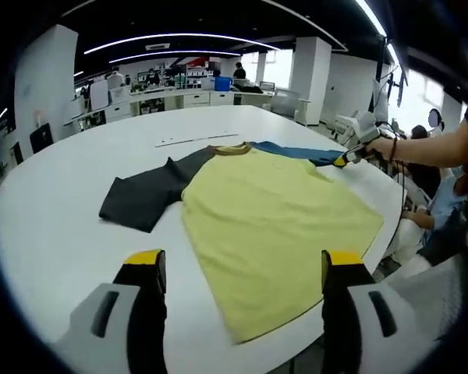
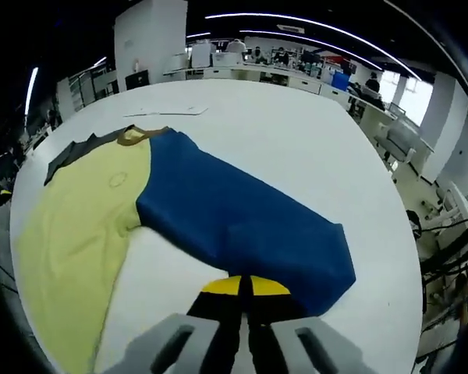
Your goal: Fold the garment on the visible template until the final outline fits inside the template.
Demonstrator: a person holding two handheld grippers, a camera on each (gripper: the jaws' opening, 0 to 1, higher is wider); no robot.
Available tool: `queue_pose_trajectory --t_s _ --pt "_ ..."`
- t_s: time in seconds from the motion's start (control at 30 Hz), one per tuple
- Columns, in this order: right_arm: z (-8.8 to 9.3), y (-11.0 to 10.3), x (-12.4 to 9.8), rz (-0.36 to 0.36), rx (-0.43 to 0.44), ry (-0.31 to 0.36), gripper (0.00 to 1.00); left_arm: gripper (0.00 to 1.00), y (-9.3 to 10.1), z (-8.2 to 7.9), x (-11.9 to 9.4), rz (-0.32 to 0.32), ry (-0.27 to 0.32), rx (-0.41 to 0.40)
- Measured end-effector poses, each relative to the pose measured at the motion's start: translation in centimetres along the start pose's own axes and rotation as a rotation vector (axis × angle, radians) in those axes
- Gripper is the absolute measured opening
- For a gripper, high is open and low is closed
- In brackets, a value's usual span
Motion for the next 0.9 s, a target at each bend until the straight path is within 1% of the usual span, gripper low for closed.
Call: queue_pose_trajectory --t_s 0.03,0.13,0.2,0.27,0.33,0.4,0.43,0.47,0.53,0.57,0.63,0.67,0.7,0.73,0.8,0.9 --pt "0.0 0.0 0.0 0.005 -0.013 0.000 0.00 0.78 0.0 0.0 0.0 0.001 0.001 -0.001" --pt "0.1 0.0 -0.1 0.003 -0.009 -0.010 0.00 0.77 0.0 -0.1 0.0 0.000 0.005 -0.003" --pt "0.1 0.1 -0.2 -0.013 0.023 -0.012 0.00 0.77 0.0 -0.1 -0.1 0.001 0.006 -0.005" --pt "0.2 0.1 -0.3 -0.023 0.037 -0.014 0.00 0.76 -0.1 -0.1 -0.1 -0.002 0.005 -0.006" --pt "0.5 -0.3 -0.5 -0.044 0.022 -0.015 0.00 0.74 -0.2 -0.1 -0.2 -0.003 0.003 -0.007" --pt "0.7 -0.7 -0.7 -0.073 -0.021 -0.020 0.00 0.74 -0.2 -0.1 -0.3 -0.002 0.008 -0.011" --pt "0.8 -0.9 -0.9 -0.085 -0.017 -0.021 0.01 0.74 -0.2 -0.1 -0.3 -0.001 0.008 -0.013" --pt "0.8 -1.2 -0.9 -0.100 -0.012 -0.021 0.05 0.74 -0.2 0.0 -0.2 0.000 0.006 -0.013" --pt "0.9 -1.5 -0.9 -0.118 -0.019 -0.029 0.10 0.73 -0.1 0.1 -0.2 0.003 -0.001 -0.011" --pt "0.9 -1.6 -0.9 -0.112 -0.045 -0.040 0.10 0.73 -0.1 0.2 -0.2 0.002 -0.004 -0.011" --pt "0.9 -1.3 -0.8 -0.070 -0.108 -0.054 0.07 0.72 -0.1 0.2 -0.2 0.002 -0.005 -0.011" --pt "0.9 -1.2 -0.8 -0.061 -0.134 -0.055 0.04 0.72 -0.1 0.2 -0.2 0.002 -0.004 -0.012" --pt "0.9 -1.2 -0.7 -0.055 -0.141 -0.056 0.04 0.72 -0.1 0.2 -0.3 0.002 -0.002 -0.012" --pt "0.8 -1.5 -0.7 -0.063 -0.129 -0.052 0.04 0.72 -0.1 0.1 -0.3 0.001 0.000 -0.013" --pt "0.8 -1.4 -0.8 -0.053 -0.091 -0.049 0.04 0.72 -0.2 0.1 -0.4 -0.002 0.003 -0.017" --pt "0.9 -1.5 -0.8 -0.046 -0.108 -0.046 0.03 0.71 -0.4 0.2 -0.5 -0.007 0.001 -0.024"
Point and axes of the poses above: the point that each gripper's makers call its tool centre point, and the gripper's own axes: x roughly forward along the fingers, y roughly to its right, z roughly out of its underside, the point moved 3 cm from there along -x, roughly backward along the fingers, and after that the axes turned 3 degrees about -y, right-handed, at the moved point
